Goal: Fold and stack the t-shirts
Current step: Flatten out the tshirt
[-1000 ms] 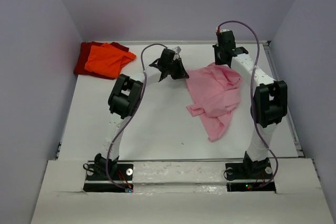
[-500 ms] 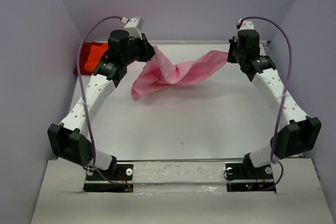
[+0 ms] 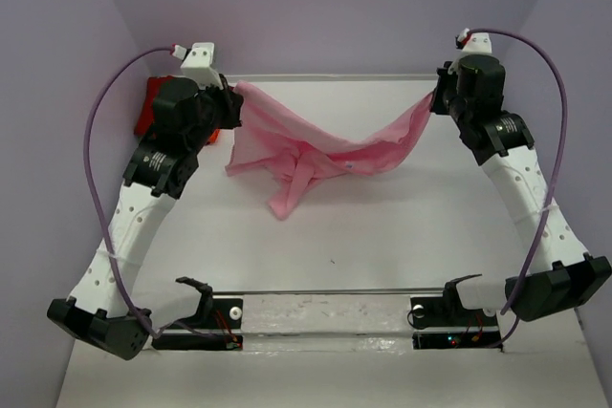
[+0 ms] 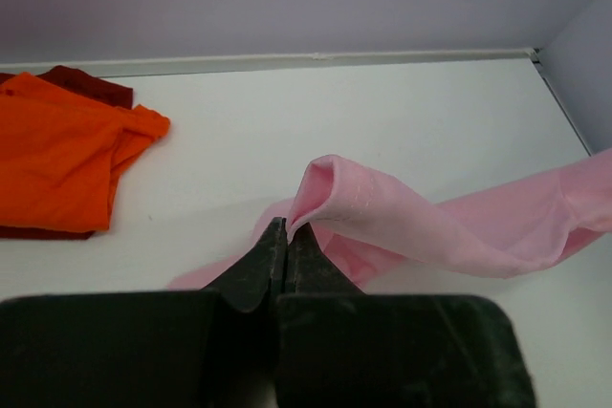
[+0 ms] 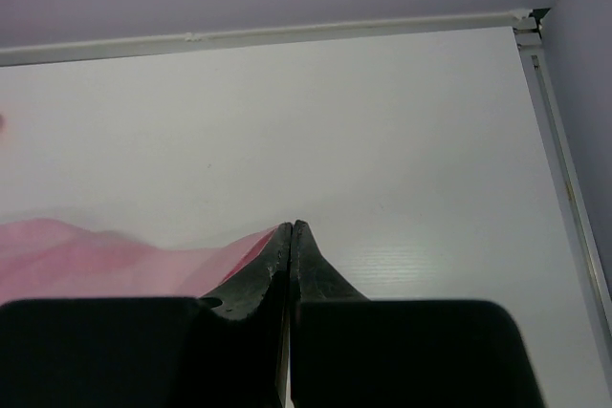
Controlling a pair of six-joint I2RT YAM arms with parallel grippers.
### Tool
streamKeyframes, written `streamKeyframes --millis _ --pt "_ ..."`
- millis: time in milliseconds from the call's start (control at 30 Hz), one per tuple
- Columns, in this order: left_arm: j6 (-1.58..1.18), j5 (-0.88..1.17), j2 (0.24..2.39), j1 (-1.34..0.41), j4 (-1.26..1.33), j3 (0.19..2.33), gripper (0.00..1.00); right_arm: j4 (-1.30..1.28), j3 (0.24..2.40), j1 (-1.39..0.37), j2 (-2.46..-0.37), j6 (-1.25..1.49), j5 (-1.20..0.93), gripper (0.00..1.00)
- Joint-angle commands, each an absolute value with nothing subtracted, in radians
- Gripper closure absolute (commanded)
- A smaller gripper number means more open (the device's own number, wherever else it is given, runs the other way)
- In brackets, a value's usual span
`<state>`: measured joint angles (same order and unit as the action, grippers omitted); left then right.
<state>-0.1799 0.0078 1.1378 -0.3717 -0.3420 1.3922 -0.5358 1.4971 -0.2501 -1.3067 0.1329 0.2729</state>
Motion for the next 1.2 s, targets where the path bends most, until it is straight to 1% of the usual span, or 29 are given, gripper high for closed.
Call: streamKeyframes --millis 0,133,233,400,467,600,633,700,733,767,900,933,1033,1167 --pt "-0.179 -0.092 1.075 -0.357 -0.334 1.471 1.00 -0.554 1.612 -0.259 -1.289 0.114 0.302 1.00" --pt "-0.192 -0.110 1.029 -0.357 -0.348 1.549 1.00 -0.581 1.676 -0.259 -1.272 0.100 0.293 1.00" --pt "-0.176 -0.127 0.991 -0.357 -0.392 1.611 1.00 -0.632 1.765 -0.259 -1.241 0.080 0.270 1.00" --pt "-0.175 -0.071 0.916 -0.356 -0.410 1.654 1.00 -0.686 1.841 -0.259 -1.166 0.080 0.227 1.00" --pt "-0.175 -0.040 0.859 -0.357 -0.388 1.635 1.00 -0.718 1.862 -0.259 -1.135 0.087 0.206 1.00" --pt "-0.225 -0.041 0.737 -0.359 -0.358 1.546 1.00 -0.775 1.885 -0.259 -1.040 0.103 0.170 1.00" --pt "-0.239 -0.019 0.712 -0.359 -0.350 1.507 1.00 -0.781 1.866 -0.259 -0.982 0.107 0.172 1.00" --pt "-0.281 -0.005 0.648 -0.359 -0.334 1.468 1.00 -0.814 1.864 -0.259 -0.937 0.113 0.169 1.00" --pt "-0.288 0.049 0.632 -0.359 -0.330 1.445 1.00 -0.827 1.877 -0.259 -0.905 0.117 0.170 1.00" --pt "-0.311 0.058 0.611 -0.357 -0.328 1.440 1.00 -0.837 1.885 -0.259 -0.891 0.123 0.170 1.00" --pt "-0.374 0.155 0.646 -0.356 -0.373 1.503 1.00 -0.873 1.950 -0.259 -0.887 0.149 0.134 1.00" --pt "-0.388 0.213 0.653 -0.344 -0.358 1.509 1.00 -0.879 1.974 -0.259 -0.897 0.161 0.109 1.00" --pt "-0.399 0.218 0.667 -0.322 -0.348 1.555 1.00 -0.887 2.023 -0.259 -0.931 0.173 0.081 1.00" --pt "-0.367 0.239 0.797 -0.321 -0.318 1.603 1.00 -0.868 2.108 -0.259 -1.060 0.178 0.049 1.00"
